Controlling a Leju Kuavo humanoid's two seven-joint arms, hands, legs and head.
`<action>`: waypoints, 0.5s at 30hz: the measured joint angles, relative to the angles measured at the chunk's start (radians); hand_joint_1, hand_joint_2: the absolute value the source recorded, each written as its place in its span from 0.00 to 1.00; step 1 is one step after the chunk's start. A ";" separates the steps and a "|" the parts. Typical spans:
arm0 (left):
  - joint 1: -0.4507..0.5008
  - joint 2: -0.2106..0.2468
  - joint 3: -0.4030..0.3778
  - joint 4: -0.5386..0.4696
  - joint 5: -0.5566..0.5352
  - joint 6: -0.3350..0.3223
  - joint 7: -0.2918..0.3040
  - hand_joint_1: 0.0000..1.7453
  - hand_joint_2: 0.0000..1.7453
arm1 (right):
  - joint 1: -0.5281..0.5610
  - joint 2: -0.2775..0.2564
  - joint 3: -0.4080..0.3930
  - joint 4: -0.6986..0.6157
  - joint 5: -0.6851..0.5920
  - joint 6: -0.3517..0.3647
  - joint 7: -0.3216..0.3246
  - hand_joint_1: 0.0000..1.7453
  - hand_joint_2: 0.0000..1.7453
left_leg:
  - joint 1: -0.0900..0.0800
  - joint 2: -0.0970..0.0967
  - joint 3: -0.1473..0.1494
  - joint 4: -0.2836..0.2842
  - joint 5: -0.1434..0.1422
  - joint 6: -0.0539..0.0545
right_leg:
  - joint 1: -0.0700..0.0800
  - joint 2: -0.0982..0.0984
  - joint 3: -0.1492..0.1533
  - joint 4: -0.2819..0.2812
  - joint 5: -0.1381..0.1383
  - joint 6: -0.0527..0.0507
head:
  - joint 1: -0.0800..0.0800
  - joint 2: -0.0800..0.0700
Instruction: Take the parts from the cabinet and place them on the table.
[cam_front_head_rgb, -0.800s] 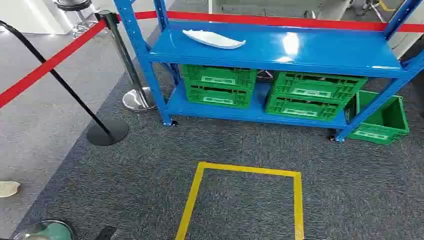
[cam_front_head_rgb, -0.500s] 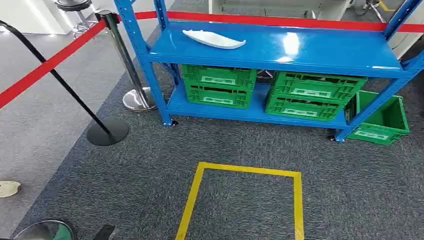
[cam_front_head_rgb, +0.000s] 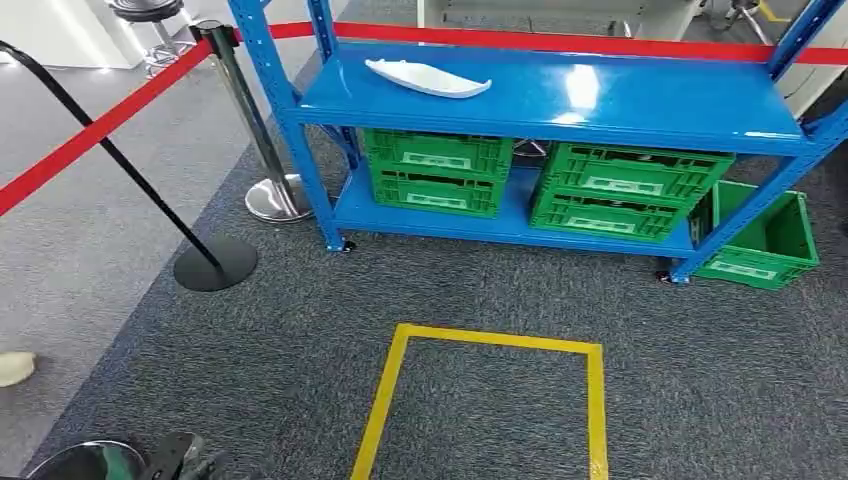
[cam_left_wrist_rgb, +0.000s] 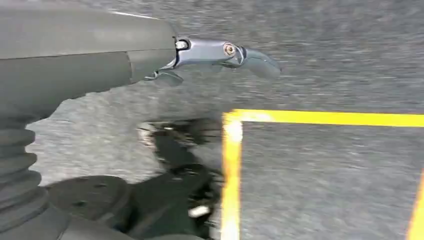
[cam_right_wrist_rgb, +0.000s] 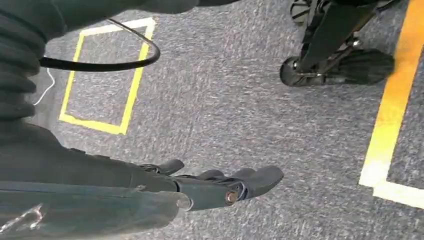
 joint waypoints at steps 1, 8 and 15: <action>-0.003 -0.004 0.013 -0.013 0.000 -0.013 -0.012 0.00 0.00 | -0.002 0.002 -0.014 0.003 0.018 0.002 0.003 0.00 1.00 | 0.000 0.000 0.000 0.000 0.000 0.000 | 0.000 0.000 0.000 0.000 0.000 0.000 | 0.000 0.000; -0.007 -0.025 0.033 -0.131 0.026 -0.059 -0.059 0.00 0.00 | -0.012 0.006 -0.074 0.016 0.096 0.008 0.005 0.00 1.00 | 0.000 0.001 -0.001 0.000 0.002 0.001 | 0.000 0.001 0.001 0.000 0.001 0.001 | 0.000 0.000; -0.034 -0.022 -0.004 -0.338 0.076 -0.079 -0.118 0.00 0.00 | -0.031 0.018 -0.141 0.034 0.188 0.028 -0.005 0.00 1.00 | -0.005 0.001 -0.005 0.008 -0.001 0.016 | -0.007 0.001 0.002 -0.004 0.006 0.010 | 0.000 0.000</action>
